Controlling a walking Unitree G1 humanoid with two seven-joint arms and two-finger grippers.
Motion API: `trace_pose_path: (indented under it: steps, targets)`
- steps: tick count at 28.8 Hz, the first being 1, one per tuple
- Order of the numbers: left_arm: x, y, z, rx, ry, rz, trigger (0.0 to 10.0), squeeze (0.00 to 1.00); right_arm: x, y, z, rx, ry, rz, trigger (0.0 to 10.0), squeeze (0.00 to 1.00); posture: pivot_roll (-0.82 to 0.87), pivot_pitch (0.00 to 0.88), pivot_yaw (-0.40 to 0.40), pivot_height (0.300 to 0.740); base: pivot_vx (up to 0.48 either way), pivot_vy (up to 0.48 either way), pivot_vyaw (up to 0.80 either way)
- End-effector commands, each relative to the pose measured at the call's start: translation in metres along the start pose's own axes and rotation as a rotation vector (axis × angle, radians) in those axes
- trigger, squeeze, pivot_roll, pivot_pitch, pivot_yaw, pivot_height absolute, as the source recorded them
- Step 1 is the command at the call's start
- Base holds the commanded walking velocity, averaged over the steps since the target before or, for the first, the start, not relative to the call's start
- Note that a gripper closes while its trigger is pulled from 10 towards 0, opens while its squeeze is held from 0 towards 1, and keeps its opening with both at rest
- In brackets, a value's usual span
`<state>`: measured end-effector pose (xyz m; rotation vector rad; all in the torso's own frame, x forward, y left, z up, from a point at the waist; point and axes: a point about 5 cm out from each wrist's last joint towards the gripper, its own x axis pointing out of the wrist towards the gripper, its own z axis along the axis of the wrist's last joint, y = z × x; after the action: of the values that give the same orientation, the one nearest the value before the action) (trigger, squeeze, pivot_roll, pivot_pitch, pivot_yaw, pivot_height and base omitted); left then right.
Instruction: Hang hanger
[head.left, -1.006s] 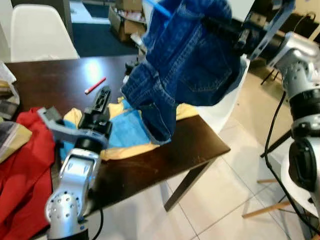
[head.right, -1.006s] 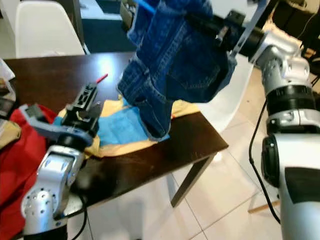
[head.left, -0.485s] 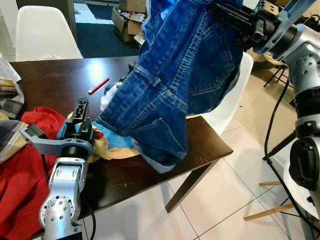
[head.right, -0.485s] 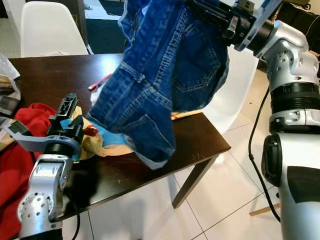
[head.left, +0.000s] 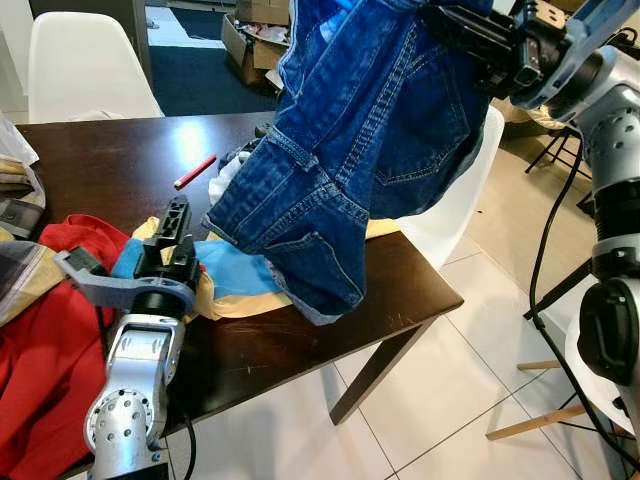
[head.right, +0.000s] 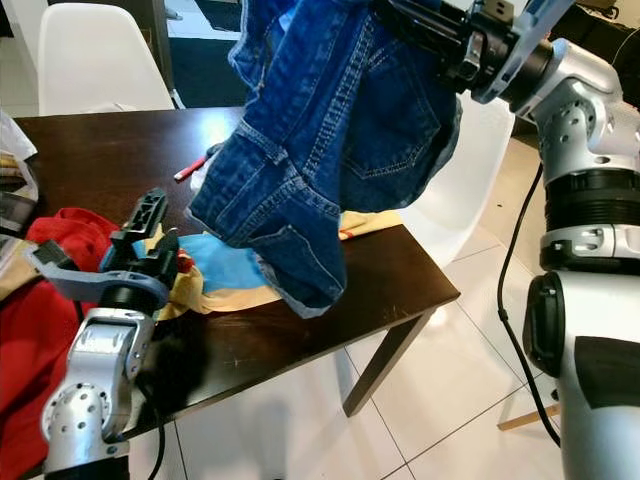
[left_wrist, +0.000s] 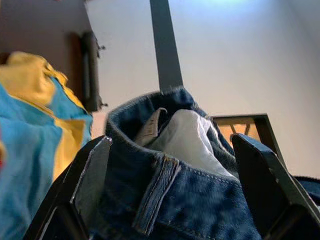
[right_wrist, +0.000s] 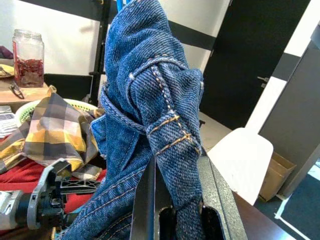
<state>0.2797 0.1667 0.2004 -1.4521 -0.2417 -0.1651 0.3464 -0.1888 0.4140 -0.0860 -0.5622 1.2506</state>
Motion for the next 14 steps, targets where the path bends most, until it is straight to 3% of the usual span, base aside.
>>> trace_pose_path:
  steps: [1,14]
  targets:
    - [-0.002,0.0053,-0.0174,-0.081,0.027,0.019,10.0,0.0,-0.0052,0.001,0.016,-0.035,-0.064,0.005,0.0,0.0,0.12,0.072,-0.182,0.74,0.0,0.0,0.0]
    - [0.0056,0.0027,-0.017,-0.084,0.041,-0.004,10.0,0.0,-0.0035,0.0074,0.0169,-0.02,-0.073,0.051,0.0,0.0,0.11,0.073,-0.182,0.74,0.0,0.0,0.0]
